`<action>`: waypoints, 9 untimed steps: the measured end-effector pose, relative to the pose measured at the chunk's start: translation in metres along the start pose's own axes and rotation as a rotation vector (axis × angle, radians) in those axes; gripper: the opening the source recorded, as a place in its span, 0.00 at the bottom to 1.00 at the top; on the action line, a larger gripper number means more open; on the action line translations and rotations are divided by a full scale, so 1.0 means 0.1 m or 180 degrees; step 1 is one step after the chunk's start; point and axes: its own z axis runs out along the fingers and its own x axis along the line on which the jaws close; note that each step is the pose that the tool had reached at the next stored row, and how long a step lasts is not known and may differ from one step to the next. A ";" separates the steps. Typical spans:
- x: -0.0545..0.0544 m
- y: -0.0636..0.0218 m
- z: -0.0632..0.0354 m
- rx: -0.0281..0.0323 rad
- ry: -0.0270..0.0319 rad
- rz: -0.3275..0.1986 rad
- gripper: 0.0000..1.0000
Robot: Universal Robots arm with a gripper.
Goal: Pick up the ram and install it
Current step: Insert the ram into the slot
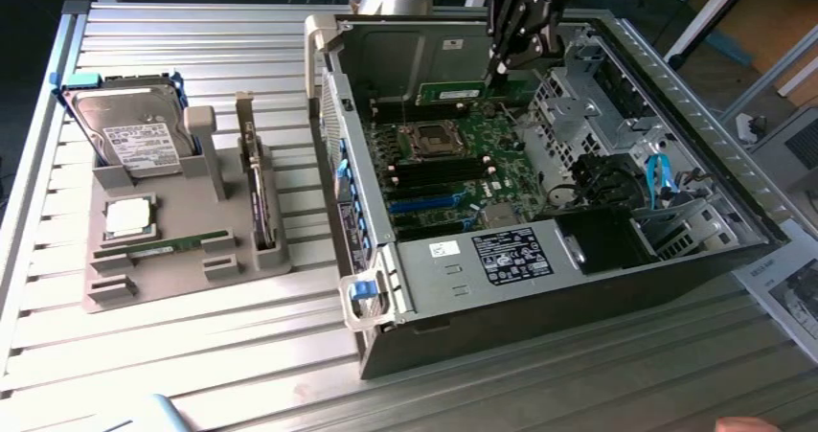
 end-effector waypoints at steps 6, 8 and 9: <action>0.00 0.000 0.000 0.0000 0.0000 0.0000 0.12; 0.00 0.000 0.000 0.0000 0.0000 0.0000 0.12; 0.00 0.000 0.000 0.0000 0.0000 0.0000 0.12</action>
